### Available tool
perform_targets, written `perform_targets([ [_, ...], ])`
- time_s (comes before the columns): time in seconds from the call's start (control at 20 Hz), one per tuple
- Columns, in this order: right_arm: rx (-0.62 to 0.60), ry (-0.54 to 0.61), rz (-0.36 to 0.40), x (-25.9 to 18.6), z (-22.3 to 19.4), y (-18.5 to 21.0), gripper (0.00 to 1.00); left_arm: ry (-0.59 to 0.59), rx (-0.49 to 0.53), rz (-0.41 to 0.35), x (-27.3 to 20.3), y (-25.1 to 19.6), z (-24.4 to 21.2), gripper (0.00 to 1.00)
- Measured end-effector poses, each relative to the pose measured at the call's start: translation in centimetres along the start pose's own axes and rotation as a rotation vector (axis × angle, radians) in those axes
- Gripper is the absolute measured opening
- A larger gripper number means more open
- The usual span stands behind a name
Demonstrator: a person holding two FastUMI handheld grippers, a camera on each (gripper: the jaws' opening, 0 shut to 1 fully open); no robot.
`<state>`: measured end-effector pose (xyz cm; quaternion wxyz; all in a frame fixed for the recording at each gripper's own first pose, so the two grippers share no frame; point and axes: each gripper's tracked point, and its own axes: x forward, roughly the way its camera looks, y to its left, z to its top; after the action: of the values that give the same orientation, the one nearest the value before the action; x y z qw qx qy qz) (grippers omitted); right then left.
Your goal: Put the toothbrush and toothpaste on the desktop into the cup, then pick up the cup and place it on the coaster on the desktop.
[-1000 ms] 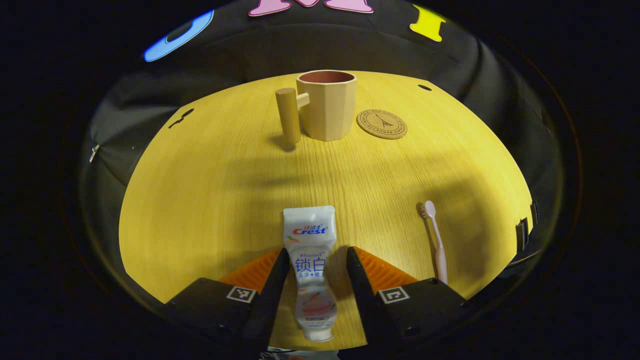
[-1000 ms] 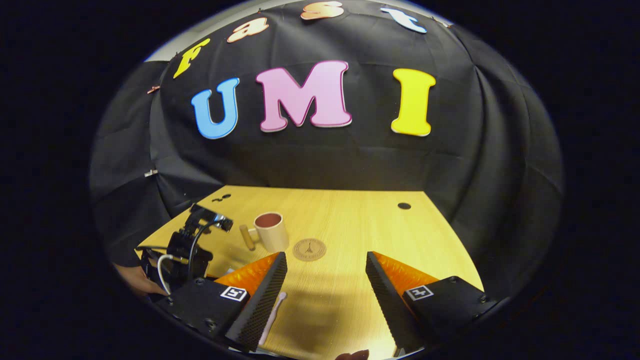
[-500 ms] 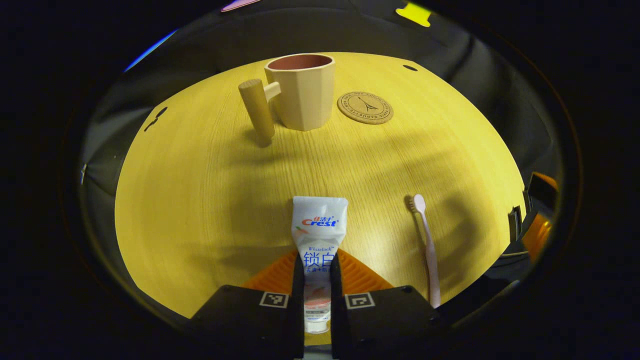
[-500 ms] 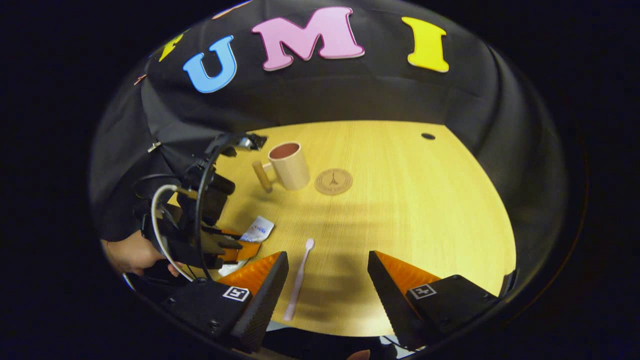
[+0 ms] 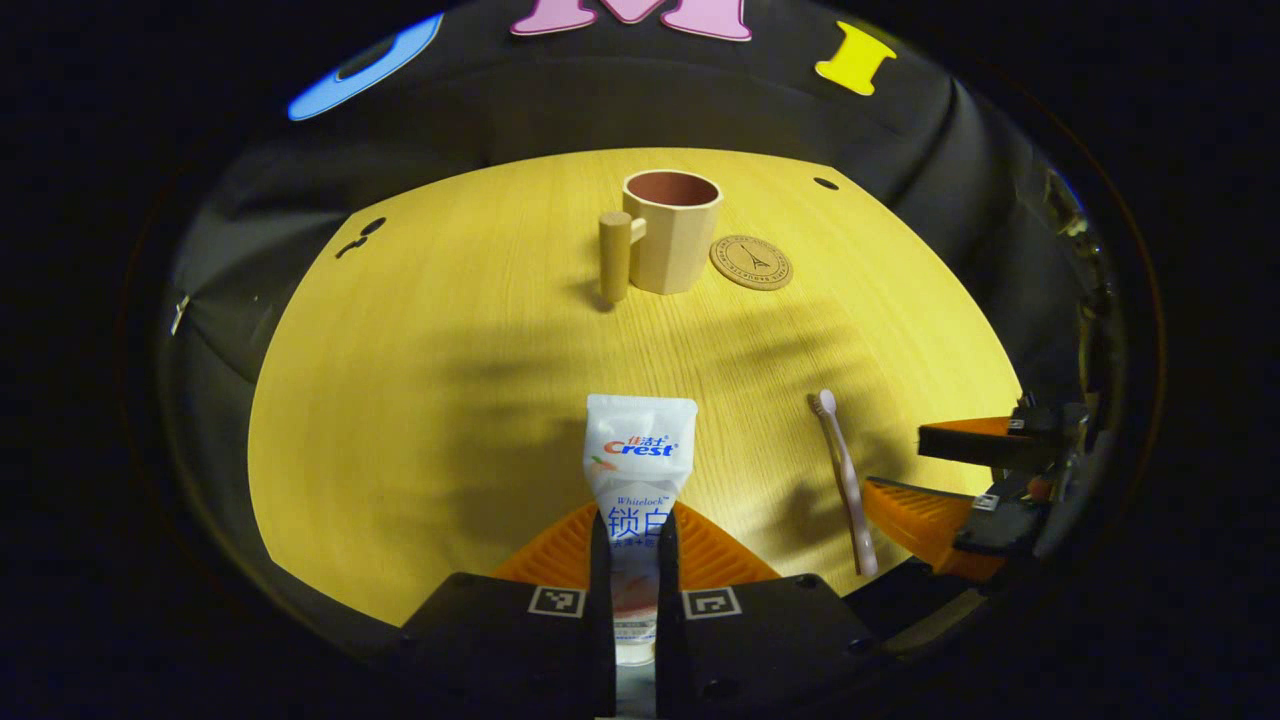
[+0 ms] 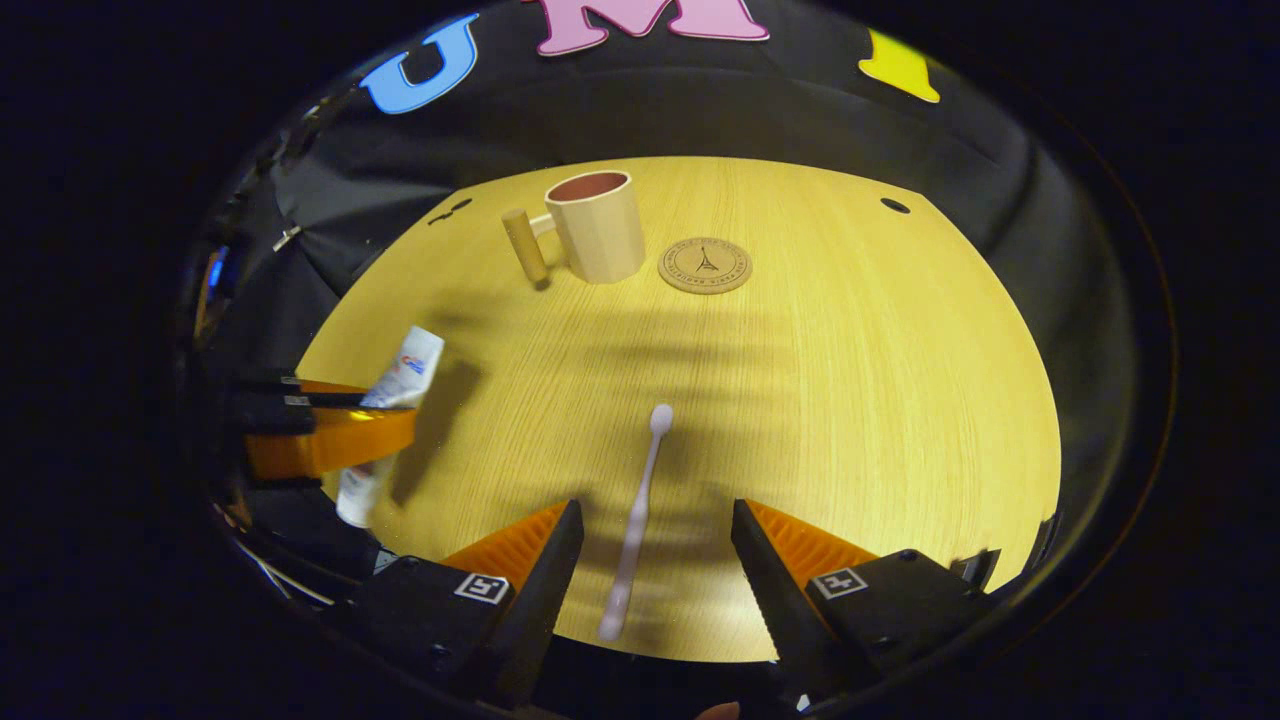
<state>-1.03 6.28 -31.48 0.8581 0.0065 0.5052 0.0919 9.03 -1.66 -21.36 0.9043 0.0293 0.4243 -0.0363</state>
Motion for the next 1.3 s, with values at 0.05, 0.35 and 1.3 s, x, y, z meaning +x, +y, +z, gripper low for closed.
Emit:
perform_targets([
  [0.05,-0.001,0.017,-0.010,0.6,-0.2,0.2,0.92,-0.003,-0.014,-0.002,-0.5,0.4,-0.4,0.20],
  [0.35,0.005,0.089,-0.045,2.7,-1.1,1.1,0.81,-0.017,-0.045,0.020,-2.8,3.3,-2.1,0.21],
  [1.3,0.002,-0.055,0.109,0.9,2.4,3.0,0.05,-0.171,-0.195,-0.003,-6.2,3.8,-0.5,0.26],
])
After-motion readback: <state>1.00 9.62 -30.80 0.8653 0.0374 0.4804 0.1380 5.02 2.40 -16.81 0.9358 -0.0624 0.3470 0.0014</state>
